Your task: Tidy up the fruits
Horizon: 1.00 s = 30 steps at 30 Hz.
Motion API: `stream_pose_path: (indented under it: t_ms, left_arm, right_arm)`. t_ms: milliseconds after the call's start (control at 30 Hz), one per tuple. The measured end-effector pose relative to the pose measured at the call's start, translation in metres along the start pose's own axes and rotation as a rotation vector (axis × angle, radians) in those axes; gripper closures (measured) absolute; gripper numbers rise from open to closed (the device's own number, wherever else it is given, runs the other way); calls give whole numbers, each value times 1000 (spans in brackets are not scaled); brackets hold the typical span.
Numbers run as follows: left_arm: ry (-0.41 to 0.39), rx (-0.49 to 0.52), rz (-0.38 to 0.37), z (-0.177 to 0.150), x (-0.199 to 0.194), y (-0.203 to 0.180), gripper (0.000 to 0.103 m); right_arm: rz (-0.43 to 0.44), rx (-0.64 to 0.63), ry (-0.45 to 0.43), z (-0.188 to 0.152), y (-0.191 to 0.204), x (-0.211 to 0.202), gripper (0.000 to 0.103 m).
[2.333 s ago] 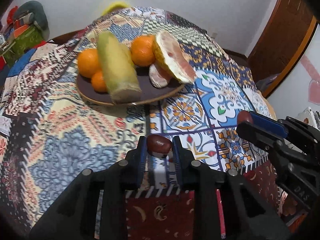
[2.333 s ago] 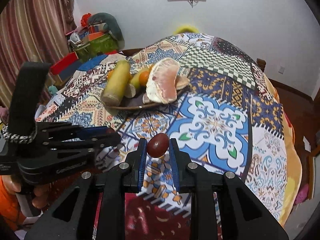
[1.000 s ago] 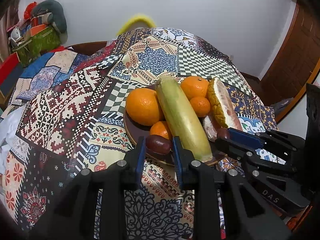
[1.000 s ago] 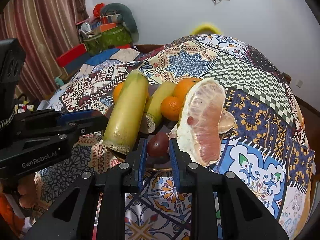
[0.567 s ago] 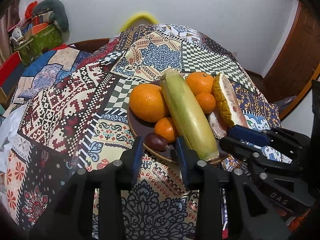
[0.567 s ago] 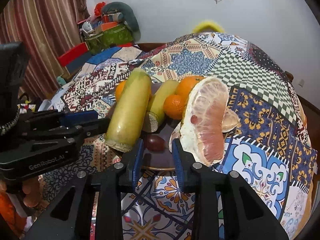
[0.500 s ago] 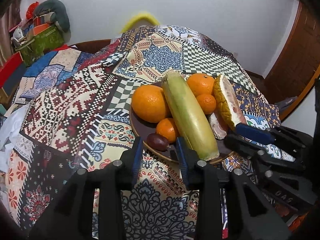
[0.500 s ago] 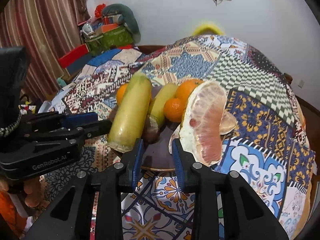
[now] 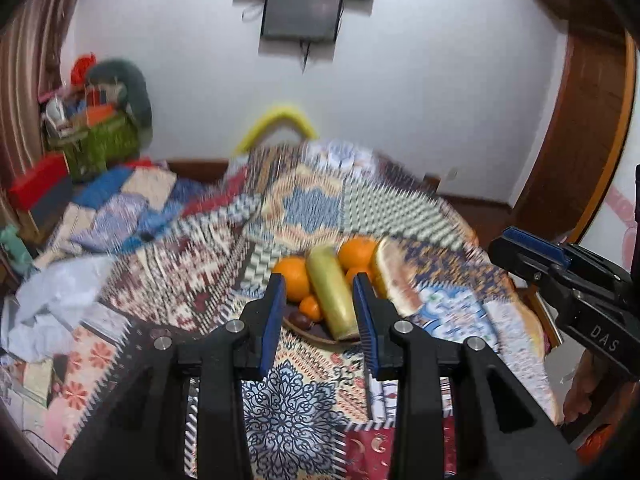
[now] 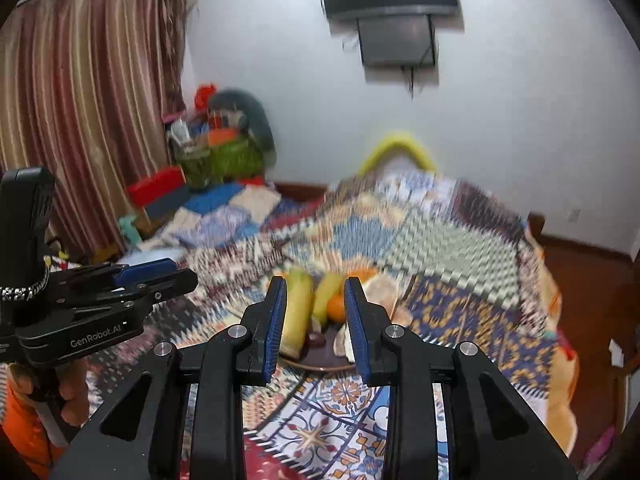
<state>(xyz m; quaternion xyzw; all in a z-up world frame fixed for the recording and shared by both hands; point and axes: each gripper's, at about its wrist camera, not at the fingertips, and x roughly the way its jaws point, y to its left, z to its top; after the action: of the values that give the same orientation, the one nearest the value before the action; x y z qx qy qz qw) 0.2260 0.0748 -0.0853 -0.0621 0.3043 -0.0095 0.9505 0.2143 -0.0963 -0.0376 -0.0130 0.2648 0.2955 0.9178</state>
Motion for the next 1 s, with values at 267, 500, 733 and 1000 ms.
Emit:
stream_pose_path:
  t_ms: [267,500,733,1000]
  left_arm:
    - [-200,58,-6,9,-102,-32,65]
    - [-334,88,16,1,-166,-52,43]
    - [-386,95,26,-8,-193,-60,15]
    - [-379,87,34,-18,-193,-56,10]
  right_arm:
    - [-20,-12,-187,7,28,-88,57]
    - [-47,1,-305,4,44,-137,40]
    - [-81,-5,-358,0,51,-149,21]
    - [-120,19,-379,-7,52,-151,2]
